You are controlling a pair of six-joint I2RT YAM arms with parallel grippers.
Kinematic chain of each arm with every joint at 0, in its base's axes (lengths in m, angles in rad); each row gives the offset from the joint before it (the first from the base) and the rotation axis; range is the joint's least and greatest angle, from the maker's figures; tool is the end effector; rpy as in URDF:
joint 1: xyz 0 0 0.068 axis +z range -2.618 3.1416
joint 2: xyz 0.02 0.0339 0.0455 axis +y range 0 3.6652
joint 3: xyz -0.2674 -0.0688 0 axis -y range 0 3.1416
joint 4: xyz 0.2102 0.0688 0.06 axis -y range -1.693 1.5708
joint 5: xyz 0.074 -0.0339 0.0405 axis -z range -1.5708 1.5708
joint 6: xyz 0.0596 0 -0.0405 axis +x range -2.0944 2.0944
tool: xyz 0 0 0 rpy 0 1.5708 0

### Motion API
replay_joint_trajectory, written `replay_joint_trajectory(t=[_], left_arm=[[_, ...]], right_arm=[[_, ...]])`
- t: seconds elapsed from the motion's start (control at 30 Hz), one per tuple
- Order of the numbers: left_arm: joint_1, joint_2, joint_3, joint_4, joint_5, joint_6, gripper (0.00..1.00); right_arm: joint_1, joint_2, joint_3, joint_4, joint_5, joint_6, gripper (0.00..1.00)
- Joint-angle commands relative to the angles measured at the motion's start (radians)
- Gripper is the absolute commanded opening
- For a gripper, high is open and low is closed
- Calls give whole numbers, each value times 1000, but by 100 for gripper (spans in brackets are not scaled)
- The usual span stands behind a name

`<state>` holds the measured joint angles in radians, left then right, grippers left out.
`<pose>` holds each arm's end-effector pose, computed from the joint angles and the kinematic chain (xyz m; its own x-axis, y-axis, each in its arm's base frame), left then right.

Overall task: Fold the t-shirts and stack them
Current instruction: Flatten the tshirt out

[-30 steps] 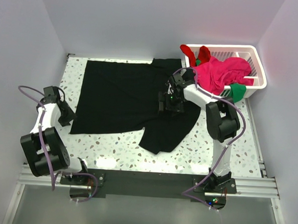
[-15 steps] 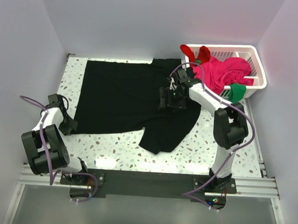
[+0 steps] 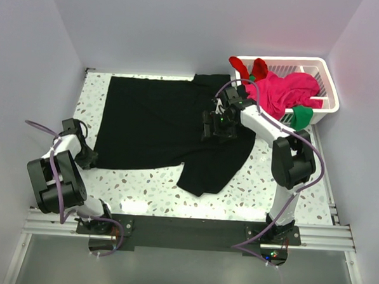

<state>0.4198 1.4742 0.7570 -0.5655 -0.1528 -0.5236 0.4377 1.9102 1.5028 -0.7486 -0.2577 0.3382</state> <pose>0.2062 0.1020 0.1593 -0.5371 -0.7809 -0.3190 -0.8208 0.5710 -0.0157 0.3367 0.1743 0.2170 -0.9488 -0.0898 -0.3028 -0.1994 0.9138 0.3537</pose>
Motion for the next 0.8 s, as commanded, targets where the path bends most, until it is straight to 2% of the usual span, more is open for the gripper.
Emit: replay_joint_trajectory(t=[0.0, 0.1, 0.13, 0.2, 0.5, 0.63, 0.77], left_arm=[[10, 57, -7, 70, 9, -6, 29], [10, 63, -12, 78, 21, 10, 15], [11, 60, -13, 79, 24, 14, 7], [11, 58, -8, 82, 33, 33, 0], [11, 40, 68, 72, 101, 106, 0], [10, 32, 99, 70, 137, 134, 0], [13, 25, 116, 73, 148, 157, 0]], right_arm=[[-1, -31, -16, -14, -14, -22, 89], [-2, -56, -44, -9, -14, -33, 89], [-2, -62, -59, -8, -21, -47, 89], [-1, -92, -79, -12, -21, -59, 89], [81, -278, -305, -98, 41, -102, 86], [156, -402, -468, -132, 72, -32, 84], [196, -500, -591, -95, 74, 71, 82]])
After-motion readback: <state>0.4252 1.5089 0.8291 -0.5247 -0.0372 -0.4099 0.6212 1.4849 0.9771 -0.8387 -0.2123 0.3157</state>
